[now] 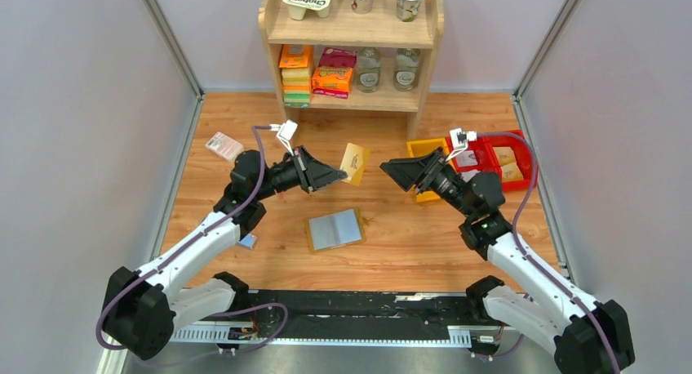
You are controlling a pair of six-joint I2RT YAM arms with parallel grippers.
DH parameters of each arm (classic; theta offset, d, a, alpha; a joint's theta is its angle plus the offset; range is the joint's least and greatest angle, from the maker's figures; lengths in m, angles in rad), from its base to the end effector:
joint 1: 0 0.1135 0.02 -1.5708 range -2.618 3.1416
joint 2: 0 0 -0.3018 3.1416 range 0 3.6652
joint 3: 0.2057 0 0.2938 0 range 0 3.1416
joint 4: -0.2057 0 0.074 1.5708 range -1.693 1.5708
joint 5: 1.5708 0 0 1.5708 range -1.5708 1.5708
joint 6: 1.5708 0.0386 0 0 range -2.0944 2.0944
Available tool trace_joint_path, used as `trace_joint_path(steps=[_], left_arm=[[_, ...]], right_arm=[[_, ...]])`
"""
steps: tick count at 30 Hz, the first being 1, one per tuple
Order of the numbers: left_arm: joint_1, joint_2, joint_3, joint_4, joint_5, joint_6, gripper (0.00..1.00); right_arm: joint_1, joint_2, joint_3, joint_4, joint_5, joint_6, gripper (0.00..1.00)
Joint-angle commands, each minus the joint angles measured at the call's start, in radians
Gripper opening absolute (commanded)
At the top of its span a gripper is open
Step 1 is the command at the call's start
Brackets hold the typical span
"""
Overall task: Take the credit cards out of the card holder
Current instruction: Place the credit card in the storage box.
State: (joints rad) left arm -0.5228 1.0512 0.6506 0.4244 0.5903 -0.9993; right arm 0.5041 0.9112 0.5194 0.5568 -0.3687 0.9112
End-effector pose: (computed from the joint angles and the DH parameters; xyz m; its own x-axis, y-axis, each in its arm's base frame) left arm 0.2184 -0.1506 0.3211 -0.7433 -0.3781 -0.5519 0.5025 0.2291 -0.8337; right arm 0.1967 0.1244 0.3157 -0.5139 0.5584 -0.6512 -0.5805 0.3326 0.7432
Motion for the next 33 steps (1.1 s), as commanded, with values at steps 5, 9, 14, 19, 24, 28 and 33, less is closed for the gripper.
trace_joint_path(steps=[5, 9, 14, 19, 24, 28, 33], left_arm=[[0.026, 0.056, 0.158, -0.102, 0.407, 0.163, 0.0], [0.026, 0.052, 0.213, -0.226, 0.466, 0.258, 0.0], [0.027, 0.05, 0.261, -0.315, 0.48, 0.323, 0.0], [0.014, 0.056, 0.274, -0.325, 0.49, 0.329, 0.0], [0.004, 0.066, 0.284, -0.348, 0.482, 0.349, 0.0], [0.006, 0.059, 0.303, -0.419, 0.447, 0.398, 0.0], [0.007, 0.018, 0.371, -0.705, 0.241, 0.588, 0.3]], right_arm=[[-0.076, -0.009, 0.152, -0.21, -0.351, -0.231, 0.77], [-0.076, 0.023, 0.183, -0.187, -0.436, -0.236, 0.7], [-0.076, 0.087, 0.211, -0.111, -0.548, -0.183, 0.55], [-0.061, 0.132, 0.22, -0.02, -0.581, -0.127, 0.45], [-0.036, 0.172, 0.248, -0.012, -0.599, -0.123, 0.24], [-0.041, 0.183, 0.269, -0.101, -0.605, -0.168, 0.0], [-0.091, 0.128, 0.333, -0.41, -0.567, -0.346, 0.0]])
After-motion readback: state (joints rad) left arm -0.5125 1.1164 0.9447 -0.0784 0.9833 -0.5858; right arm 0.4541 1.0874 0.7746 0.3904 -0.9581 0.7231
